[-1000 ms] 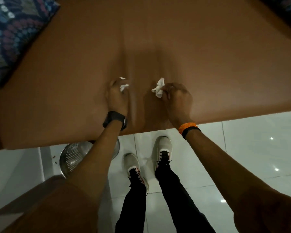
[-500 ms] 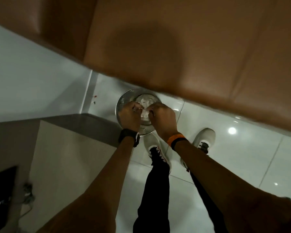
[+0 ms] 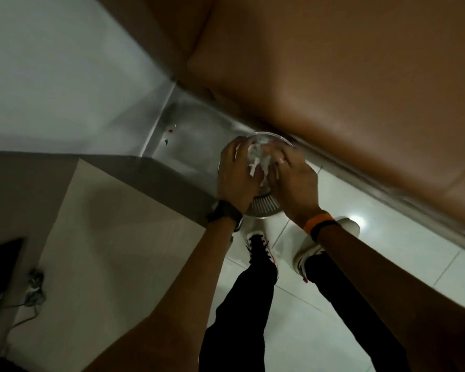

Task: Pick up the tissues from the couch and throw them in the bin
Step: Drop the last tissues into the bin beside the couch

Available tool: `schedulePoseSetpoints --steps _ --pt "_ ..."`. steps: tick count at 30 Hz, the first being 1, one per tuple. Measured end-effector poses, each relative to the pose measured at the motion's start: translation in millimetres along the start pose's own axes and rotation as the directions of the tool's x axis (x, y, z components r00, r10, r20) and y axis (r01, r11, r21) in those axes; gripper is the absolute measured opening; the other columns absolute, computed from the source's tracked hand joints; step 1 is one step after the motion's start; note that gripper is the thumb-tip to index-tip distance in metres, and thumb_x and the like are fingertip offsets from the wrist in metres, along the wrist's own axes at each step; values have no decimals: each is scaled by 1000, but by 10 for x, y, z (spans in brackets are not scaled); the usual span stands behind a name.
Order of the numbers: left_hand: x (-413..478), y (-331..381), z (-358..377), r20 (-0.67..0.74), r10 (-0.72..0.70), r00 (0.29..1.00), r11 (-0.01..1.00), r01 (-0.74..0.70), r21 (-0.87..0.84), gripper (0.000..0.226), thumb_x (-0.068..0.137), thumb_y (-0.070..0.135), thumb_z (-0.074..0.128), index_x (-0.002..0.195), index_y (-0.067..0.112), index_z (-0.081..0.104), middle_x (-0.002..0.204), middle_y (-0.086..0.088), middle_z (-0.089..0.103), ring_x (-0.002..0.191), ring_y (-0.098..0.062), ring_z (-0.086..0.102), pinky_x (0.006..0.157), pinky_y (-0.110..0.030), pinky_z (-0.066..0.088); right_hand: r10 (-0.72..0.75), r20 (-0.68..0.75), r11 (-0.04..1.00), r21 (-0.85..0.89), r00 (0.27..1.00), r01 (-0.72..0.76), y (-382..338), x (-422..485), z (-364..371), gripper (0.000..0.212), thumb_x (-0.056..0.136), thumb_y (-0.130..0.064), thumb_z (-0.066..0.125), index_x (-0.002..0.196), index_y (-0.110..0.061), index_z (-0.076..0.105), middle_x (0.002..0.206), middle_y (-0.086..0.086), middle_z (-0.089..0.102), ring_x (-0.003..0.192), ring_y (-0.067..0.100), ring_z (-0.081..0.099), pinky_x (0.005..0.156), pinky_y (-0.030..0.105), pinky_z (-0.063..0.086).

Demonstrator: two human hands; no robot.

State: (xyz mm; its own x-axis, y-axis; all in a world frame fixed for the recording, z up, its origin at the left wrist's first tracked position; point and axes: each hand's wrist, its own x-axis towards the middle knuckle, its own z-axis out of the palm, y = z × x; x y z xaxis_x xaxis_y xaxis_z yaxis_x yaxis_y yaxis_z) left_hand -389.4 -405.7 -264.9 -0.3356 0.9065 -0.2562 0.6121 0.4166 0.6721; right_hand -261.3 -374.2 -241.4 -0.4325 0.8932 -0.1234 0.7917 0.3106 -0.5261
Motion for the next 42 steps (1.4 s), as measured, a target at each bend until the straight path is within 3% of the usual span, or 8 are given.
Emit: schedulePoseSetpoints --steps 7,12,22,25,30,33,37,42 --pt "581 962 -671 -215 298 930 944 -254 213 69 77 39 67 139 13 49 145 -13 49 137 -28 42 108 -46 46 -105 -176 994 -46 979 99 -27 680 -1146 50 90 -16 74 137 -12 57 142 13 57 132 33 51 105 50 46" --pt "1484 1770 -867 -447 449 774 892 -362 269 72 78 40 76 138 12 50 140 -14 54 133 -24 45 108 -44 44 -33 -434 998 34 901 53 180 1672 -1811 54 93 -42 66 137 -14 51 148 16 48 133 34 49 110 48 44" --pt "2929 2755 -961 -494 18 869 808 -304 -505 121 66 41 91 152 21 8 159 -7 17 146 -16 26 120 -41 35 281 -355 837 545 892 -46 1104 3433 -3060 135 61 -57 94 159 -10 14 161 15 26 151 31 28 125 52 32" --pt "3011 2855 -933 -482 -4 876 744 -319 -587 124 67 30 92 153 27 2 161 -7 24 146 -17 34 115 -42 45 240 -168 783 615 956 -89 1334 3623 -3386 139 57 -47 99 160 -15 11 163 7 34 151 29 33 123 55 34" --pt "3107 3016 -960 -388 108 915 777 -321 -542 113 69 31 91 152 33 15 148 22 38 132 12 43 95 -5 48 205 -156 785 616 966 -66 1595 3227 -3627 108 55 -63 92 145 -23 48 152 0 52 142 25 48 119 54 41" --pt "3265 3243 -922 -202 181 963 819 -261 -511 118 63 48 90 152 35 14 155 15 35 136 4 42 99 -9 47 292 -275 718 696 916 -20 1838 2791 -3684 90 62 -53 96 139 -28 55 143 -1 63 134 19 59 112 48 51" --pt "3516 3561 -626 27 298 954 831 -246 -499 116 70 28 89 153 34 7 155 10 31 138 -4 40 112 -28 43 416 -203 627 770 887 -117 2084 2630 -3674 99 73 -17 94 150 -11 33 147 9 56 134 21 58 112 47 52" --pt "3582 3544 -484 -67 315 947 826 -308 -473 115 63 46 90 151 36 17 151 13 37 138 -5 41 112 -28 42 473 -256 619 777 843 -111 2196 2623 -3587 102 74 -19 94 150 -10 27 151 9 48 138 25 52 116 47 48"
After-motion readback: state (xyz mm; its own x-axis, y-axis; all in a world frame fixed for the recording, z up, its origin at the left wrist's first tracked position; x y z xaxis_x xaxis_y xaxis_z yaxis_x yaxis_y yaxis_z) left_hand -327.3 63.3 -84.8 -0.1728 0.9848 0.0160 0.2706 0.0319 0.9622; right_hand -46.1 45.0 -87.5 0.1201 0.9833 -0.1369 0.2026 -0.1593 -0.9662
